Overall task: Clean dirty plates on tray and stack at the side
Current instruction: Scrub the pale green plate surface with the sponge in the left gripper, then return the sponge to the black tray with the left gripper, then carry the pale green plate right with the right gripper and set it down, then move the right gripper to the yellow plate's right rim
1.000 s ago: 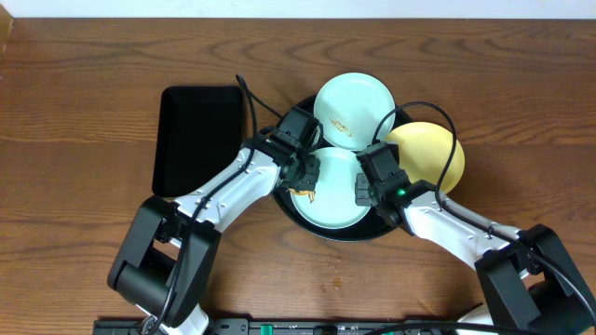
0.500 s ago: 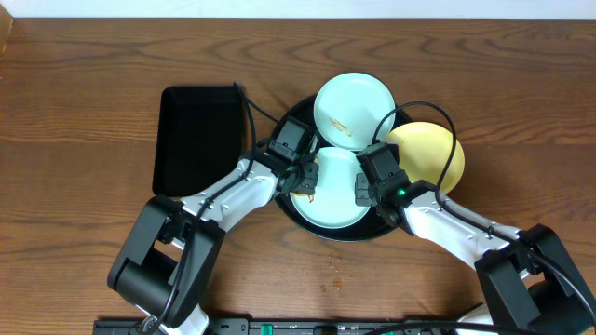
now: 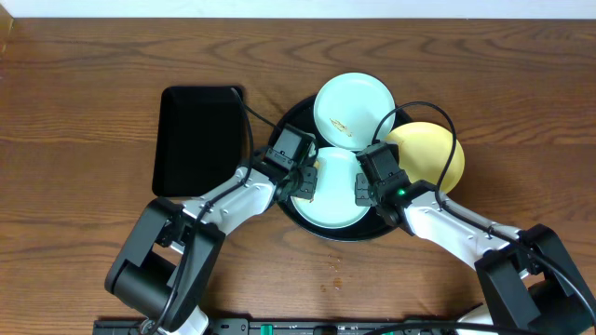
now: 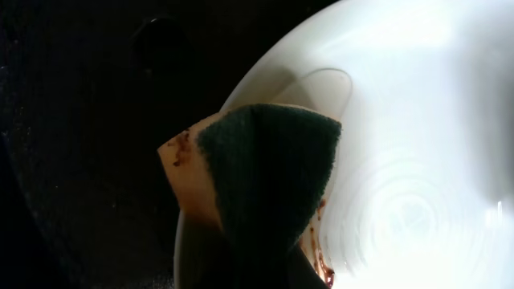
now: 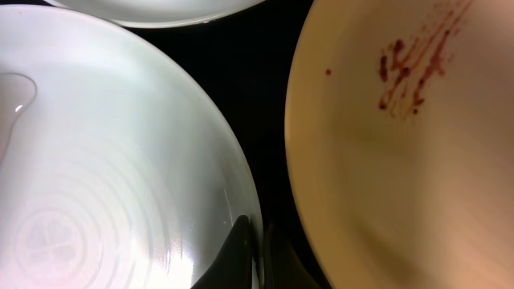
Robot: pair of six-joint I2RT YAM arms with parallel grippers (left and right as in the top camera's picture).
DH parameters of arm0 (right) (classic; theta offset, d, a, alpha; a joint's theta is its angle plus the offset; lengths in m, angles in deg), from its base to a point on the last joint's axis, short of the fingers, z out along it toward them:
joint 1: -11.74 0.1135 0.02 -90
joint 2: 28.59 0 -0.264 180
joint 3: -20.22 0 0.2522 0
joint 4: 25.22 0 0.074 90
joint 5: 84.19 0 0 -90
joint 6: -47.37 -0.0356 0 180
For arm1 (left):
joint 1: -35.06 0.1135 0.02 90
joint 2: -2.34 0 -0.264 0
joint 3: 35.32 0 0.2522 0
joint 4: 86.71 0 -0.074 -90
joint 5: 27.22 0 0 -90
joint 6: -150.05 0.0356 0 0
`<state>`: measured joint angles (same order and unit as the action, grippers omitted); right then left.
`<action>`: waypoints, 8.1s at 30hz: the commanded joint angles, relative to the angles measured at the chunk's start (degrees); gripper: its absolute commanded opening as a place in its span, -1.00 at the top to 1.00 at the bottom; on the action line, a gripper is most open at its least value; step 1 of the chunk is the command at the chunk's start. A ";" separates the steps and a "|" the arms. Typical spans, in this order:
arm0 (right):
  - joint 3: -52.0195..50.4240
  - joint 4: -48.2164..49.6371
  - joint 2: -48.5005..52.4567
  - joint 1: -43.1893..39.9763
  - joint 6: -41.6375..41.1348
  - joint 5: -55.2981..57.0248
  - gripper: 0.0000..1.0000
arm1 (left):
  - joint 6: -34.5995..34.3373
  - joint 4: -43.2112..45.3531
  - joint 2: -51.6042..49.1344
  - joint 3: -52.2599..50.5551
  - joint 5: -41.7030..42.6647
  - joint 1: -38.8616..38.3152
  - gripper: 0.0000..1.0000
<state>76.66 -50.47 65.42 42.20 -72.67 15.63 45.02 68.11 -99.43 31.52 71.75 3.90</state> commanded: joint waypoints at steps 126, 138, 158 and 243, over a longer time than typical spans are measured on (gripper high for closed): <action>8.74 -0.85 -21.20 23.69 55.56 52.85 0.98 | 6.67 -0.48 3.69 1.03 -16.09 27.28 -0.74; 8.76 2.69 -14.80 26.47 45.35 52.78 0.98 | 6.67 -0.46 3.69 1.03 -16.11 27.28 -0.74; 8.94 -4.66 -23.63 -25.00 15.26 -10.91 0.98 | 6.67 -0.48 3.69 1.03 -16.11 27.28 -0.75; 21.64 -33.92 -1.73 -37.83 29.29 -14.16 0.14 | 6.67 -0.46 3.69 1.03 -16.11 27.28 -0.75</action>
<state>100.52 -86.19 63.52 4.91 -42.44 3.87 51.12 67.59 -95.50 32.88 56.39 31.16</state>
